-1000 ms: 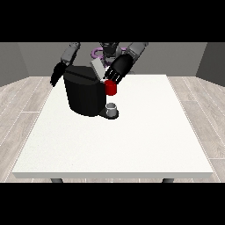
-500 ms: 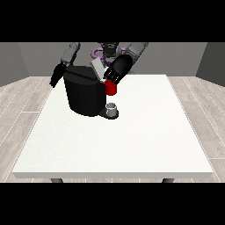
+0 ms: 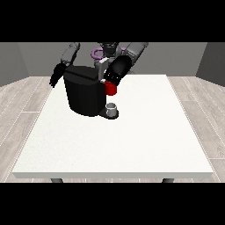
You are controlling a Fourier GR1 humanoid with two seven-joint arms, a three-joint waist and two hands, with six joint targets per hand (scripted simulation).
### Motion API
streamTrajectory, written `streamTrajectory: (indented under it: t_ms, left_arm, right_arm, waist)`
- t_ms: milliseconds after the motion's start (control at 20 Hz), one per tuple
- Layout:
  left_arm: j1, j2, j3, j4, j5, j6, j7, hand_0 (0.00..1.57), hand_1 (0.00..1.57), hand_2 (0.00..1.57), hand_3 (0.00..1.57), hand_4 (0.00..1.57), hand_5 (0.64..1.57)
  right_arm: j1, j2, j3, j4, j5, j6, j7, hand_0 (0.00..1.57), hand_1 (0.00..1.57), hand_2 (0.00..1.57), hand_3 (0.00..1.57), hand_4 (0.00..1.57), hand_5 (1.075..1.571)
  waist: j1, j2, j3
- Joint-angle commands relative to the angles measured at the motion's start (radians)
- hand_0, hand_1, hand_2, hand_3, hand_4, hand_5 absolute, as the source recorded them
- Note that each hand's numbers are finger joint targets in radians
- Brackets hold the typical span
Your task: Insert the coffee pod into the coffee machine and close the lid
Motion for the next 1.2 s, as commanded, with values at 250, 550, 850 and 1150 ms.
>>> streamTrajectory:
  t_ms: [250,550,850,1150]
  left_arm:
    - [0.006,0.006,-0.014,0.029,-0.035,0.025,-0.042,1.1,1.1,1.13,0.99,0.0,1.571]
    - [0.006,-0.015,0.023,0.021,-0.016,0.098,-0.059,1.15,1.15,1.15,0.95,0.0,1.571]
    - [-0.009,0.003,0.021,0.007,-0.018,0.074,-0.1,1.21,1.21,1.19,0.97,0.0,1.571]
    - [-0.013,0.069,0.021,0.017,-0.058,0.148,-0.167,1.14,1.14,1.12,0.84,0.0,1.571]
  right_arm:
    - [-0.019,-0.002,0.005,-0.015,0.01,-0.008,0.051,0.0,0.0,0.0,0.0,0.0,1.571]
    - [-0.039,-0.002,-0.009,-0.023,-0.017,0.006,0.045,0.0,0.0,0.0,0.0,0.08,1.571]
    - [-0.012,-0.009,-0.027,0.025,-0.009,-0.012,-0.018,0.0,0.0,0.0,0.0,0.07,1.571]
    - [-0.037,-0.01,0.015,-0.045,0.021,-0.008,0.016,0.0,0.0,0.0,0.0,0.19,1.571]
  waist:
    - [-0.008,0.013,0.0]
    - [-0.014,0.035,-0.0002]
    - [0.006,0.04,0.0001]
    - [-0.035,0.086,-0.0004]
